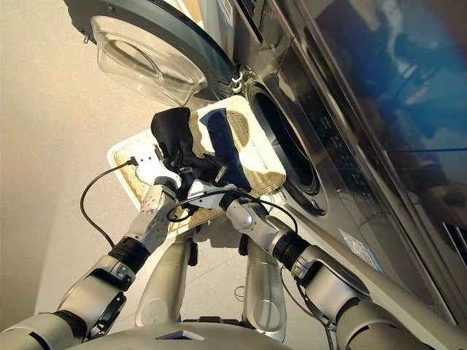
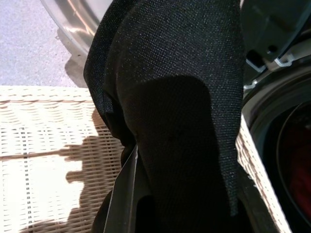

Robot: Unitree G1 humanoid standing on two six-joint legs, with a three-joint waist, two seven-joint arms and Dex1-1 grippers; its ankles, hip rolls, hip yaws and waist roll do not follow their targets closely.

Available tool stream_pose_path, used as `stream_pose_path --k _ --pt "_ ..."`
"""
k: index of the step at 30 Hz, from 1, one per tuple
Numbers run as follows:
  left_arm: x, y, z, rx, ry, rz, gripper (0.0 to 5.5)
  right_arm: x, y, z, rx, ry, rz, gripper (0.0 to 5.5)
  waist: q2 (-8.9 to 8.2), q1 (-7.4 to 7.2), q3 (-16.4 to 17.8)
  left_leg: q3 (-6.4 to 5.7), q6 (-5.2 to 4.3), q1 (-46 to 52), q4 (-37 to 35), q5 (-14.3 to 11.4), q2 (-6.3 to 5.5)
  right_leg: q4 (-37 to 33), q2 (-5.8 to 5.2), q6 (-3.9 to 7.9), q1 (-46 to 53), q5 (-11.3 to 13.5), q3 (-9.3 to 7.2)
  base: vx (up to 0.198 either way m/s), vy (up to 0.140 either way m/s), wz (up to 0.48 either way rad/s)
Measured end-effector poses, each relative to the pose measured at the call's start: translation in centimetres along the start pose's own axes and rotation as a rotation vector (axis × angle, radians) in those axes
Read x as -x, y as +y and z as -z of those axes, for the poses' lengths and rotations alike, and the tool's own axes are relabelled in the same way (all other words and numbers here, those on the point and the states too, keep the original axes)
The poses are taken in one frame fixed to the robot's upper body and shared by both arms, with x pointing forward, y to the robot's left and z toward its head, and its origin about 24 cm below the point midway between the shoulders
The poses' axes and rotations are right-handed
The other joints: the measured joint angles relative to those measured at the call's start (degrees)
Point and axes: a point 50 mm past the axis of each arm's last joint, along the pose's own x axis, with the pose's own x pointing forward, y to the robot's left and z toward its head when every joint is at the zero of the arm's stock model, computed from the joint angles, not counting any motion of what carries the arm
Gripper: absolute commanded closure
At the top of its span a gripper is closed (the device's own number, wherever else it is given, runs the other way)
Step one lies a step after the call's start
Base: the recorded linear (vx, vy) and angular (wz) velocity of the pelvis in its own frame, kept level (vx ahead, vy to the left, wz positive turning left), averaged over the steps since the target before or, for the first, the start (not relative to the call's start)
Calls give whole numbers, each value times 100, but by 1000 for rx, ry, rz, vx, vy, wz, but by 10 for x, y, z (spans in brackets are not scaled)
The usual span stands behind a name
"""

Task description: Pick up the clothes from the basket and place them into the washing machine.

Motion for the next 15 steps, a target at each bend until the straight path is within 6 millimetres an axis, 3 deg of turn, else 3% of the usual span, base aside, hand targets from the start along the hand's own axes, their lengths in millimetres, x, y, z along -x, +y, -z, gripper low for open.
stream_pose_path --k 4,9,11,14,15 --pt "5 -6 -2 61 -11 14 550 0 -1 1 -10 4 10 0 168 89 -100 -1 2 0 -2 2 -1 1 0 -1 1 1 -2 0 0 0" --pt "9 -9 -8 121 -33 34 550 1 -4 2 -28 10 40 0 222 82 -133 -3 2 -1 -1 10 -3 8 -3 -1 1 0 -4 0 0 0" --pt "10 -13 -11 145 -45 45 550 0 -7 1 -34 9 56 293 222 81 -133 -3 3 -1 -1 11 -3 8 -3 -1 0 0 -4 0 0 0" --pt "11 -15 -16 182 -60 59 550 1 -6 2 -48 14 62 550 222 84 -133 -7 3 -7 -1 12 -3 9 -4 0 -3 0 -5 0 0 0" --pt "11 -16 -17 190 -62 61 550 1 -7 2 -51 15 65 550 223 88 -133 -8 3 -7 -1 12 -3 9 -4 0 -3 0 -5 0 0 0"
